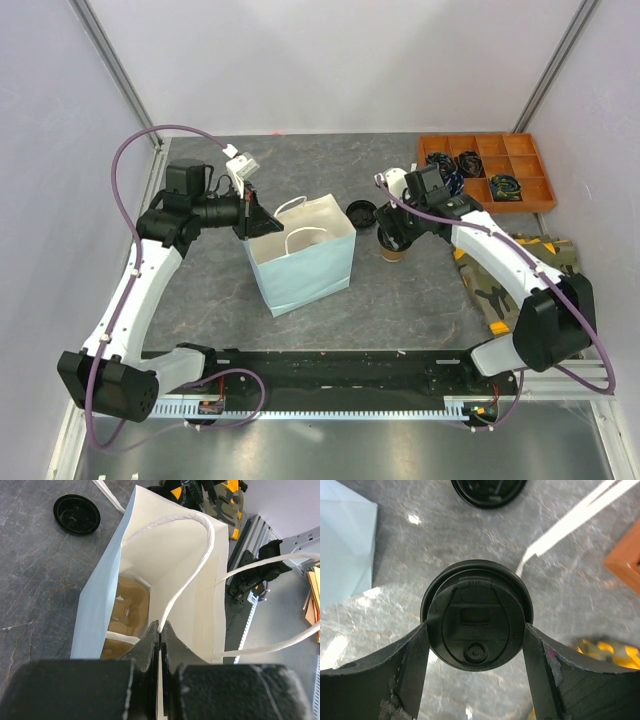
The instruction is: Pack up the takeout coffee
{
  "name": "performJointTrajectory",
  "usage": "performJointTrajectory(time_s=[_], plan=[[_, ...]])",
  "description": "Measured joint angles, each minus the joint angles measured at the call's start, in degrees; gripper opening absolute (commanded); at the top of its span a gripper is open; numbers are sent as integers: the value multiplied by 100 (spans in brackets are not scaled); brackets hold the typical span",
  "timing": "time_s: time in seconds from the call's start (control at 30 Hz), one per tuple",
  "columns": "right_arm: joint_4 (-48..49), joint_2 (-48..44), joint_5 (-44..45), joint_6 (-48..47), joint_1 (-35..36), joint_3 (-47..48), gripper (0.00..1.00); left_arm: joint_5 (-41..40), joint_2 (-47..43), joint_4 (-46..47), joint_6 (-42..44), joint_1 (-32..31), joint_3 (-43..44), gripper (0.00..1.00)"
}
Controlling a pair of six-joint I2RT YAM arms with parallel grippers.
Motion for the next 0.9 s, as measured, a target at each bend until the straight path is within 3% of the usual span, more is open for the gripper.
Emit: performJointTrajectory(time_s=[0.37, 0.6, 0.9], plan=[[1132, 7, -358, -22, 0, -780, 30, -72, -2, 44, -2, 0, 0, 2], [1366, 42, -380, -20, 0, -822, 62, -70, 17, 46, -2, 0, 0, 2], [1517, 48, -396, 42, 0, -846, 72, -70, 92, 52, -4, 0, 0, 2]])
